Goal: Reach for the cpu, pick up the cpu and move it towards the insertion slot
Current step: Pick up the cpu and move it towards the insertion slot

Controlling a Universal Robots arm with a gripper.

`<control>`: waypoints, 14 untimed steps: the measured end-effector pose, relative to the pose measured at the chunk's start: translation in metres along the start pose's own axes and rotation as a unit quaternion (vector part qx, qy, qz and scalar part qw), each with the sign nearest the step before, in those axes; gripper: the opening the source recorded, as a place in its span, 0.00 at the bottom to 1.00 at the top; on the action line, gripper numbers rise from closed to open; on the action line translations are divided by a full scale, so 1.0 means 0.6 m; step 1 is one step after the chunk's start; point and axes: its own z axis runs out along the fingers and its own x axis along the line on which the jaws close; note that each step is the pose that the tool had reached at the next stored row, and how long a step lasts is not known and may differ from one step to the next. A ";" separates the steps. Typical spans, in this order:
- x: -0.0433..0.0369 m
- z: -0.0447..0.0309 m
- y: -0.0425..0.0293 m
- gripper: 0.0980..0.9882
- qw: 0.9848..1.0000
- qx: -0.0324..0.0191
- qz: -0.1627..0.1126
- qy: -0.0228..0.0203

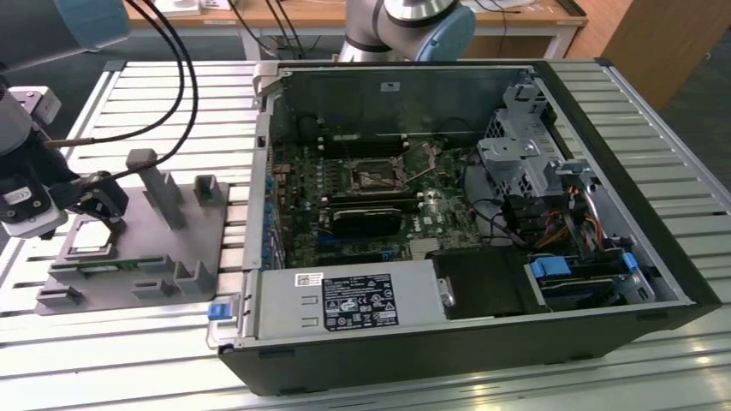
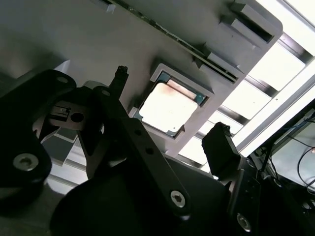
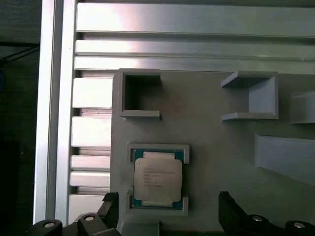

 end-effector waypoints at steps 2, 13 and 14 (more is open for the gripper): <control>0.000 0.006 0.002 0.88 1.000 0.000 0.000 0.000; 0.001 0.031 0.007 0.78 1.000 0.000 0.000 0.000; 0.002 0.031 0.008 0.78 1.000 0.000 0.000 0.000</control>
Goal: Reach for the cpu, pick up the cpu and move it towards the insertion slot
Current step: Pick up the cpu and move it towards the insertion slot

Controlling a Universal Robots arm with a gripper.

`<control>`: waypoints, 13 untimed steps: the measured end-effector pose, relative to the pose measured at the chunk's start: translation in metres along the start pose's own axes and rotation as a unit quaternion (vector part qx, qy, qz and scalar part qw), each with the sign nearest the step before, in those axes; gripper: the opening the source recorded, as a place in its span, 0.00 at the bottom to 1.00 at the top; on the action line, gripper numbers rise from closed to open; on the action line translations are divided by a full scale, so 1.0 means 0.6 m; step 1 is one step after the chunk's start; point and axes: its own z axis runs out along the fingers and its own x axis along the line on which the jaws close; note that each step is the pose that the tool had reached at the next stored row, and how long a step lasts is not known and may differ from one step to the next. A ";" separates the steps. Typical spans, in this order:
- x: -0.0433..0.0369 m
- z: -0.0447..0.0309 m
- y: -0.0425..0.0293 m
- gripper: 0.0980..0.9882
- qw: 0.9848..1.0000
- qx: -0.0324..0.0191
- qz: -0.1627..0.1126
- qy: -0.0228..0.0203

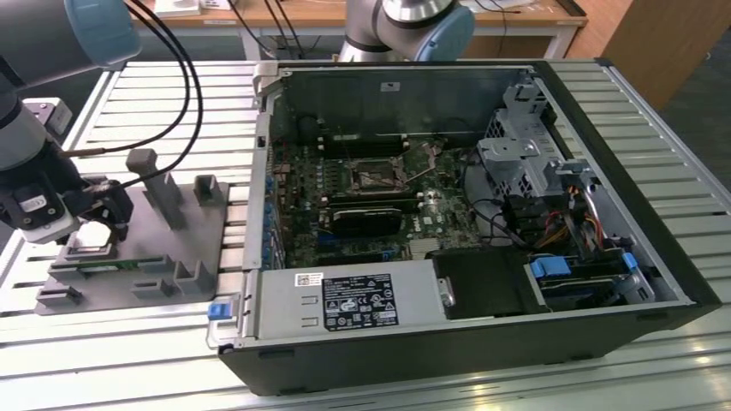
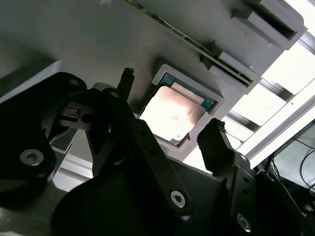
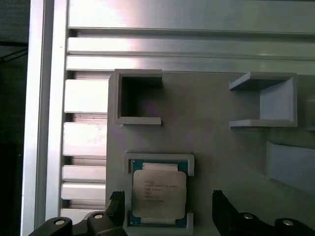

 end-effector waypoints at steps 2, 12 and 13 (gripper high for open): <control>0.001 0.000 0.001 0.77 1.000 0.000 0.000 0.000; 0.006 0.003 0.004 0.59 1.000 0.000 0.000 0.000; 0.006 0.003 0.005 0.59 1.000 0.000 0.000 0.000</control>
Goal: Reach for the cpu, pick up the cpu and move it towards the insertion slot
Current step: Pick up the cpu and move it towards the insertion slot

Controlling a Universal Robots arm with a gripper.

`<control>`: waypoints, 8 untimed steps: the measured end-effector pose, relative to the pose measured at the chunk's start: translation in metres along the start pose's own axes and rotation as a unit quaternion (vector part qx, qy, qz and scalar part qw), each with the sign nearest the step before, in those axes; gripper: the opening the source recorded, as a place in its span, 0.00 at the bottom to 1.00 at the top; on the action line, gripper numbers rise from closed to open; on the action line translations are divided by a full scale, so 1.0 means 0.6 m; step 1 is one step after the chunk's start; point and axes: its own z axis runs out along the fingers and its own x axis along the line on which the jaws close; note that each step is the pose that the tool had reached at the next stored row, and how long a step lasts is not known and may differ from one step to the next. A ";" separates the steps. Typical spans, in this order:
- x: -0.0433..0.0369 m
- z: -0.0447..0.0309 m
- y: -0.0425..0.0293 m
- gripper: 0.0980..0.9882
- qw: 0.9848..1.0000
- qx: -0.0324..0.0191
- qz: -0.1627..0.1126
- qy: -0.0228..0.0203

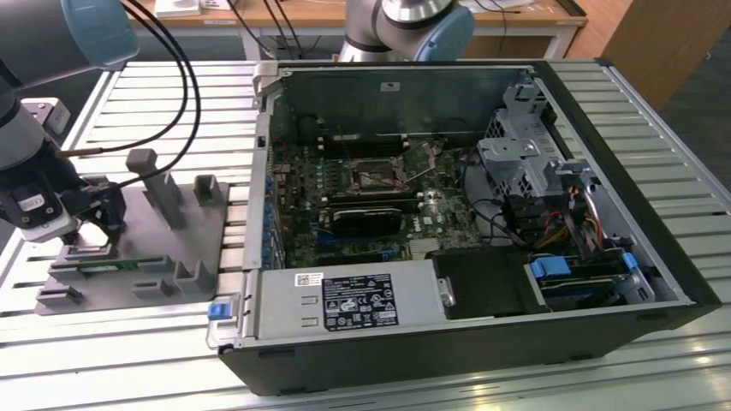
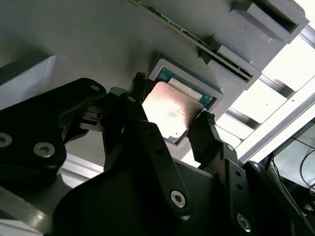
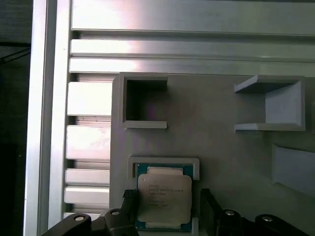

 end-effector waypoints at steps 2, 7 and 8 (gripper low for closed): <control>0.001 0.000 0.001 0.59 1.000 0.000 0.000 0.000; 0.004 0.002 0.003 0.59 1.000 0.000 0.000 0.000; 0.004 0.003 0.003 0.59 1.000 0.000 0.000 0.000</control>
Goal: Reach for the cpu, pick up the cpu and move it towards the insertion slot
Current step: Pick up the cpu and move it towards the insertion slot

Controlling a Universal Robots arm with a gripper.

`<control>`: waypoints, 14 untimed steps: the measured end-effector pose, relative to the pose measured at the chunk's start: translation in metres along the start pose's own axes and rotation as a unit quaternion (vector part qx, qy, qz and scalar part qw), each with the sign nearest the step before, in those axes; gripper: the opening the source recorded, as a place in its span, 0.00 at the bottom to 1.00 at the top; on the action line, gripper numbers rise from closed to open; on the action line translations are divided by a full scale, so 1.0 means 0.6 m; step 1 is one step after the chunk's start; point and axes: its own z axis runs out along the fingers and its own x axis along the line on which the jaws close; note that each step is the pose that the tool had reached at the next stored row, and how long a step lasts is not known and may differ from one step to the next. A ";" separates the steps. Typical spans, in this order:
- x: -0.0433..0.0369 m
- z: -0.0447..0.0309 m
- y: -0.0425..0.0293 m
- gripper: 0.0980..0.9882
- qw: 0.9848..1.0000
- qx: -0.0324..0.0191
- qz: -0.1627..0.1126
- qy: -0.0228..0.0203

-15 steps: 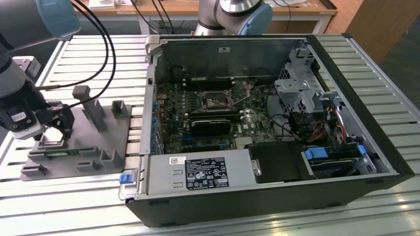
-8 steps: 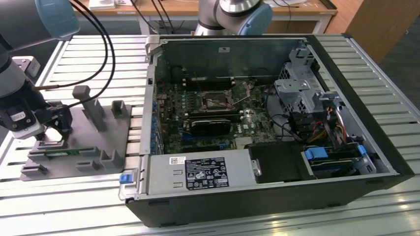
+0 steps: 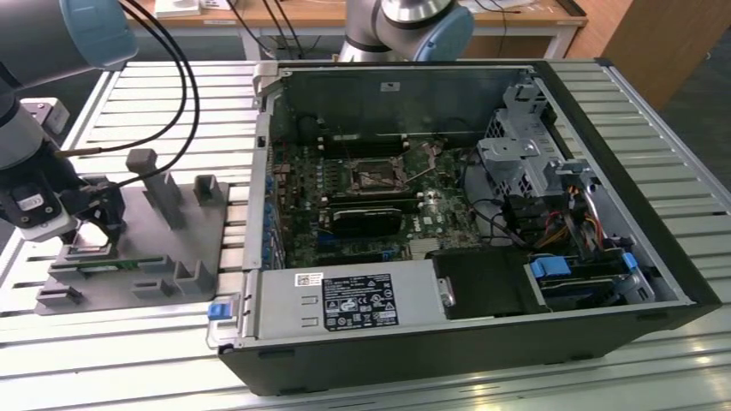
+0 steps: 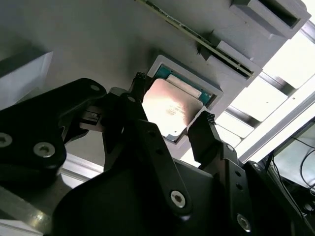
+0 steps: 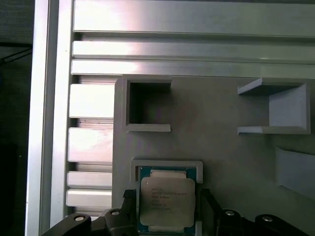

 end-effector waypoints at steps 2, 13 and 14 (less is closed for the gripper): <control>0.000 0.001 0.000 0.59 1.000 0.000 0.000 0.000; 0.001 0.003 0.004 0.50 1.000 0.000 -0.001 0.000; 0.001 0.003 0.004 0.50 1.000 0.000 -0.001 0.000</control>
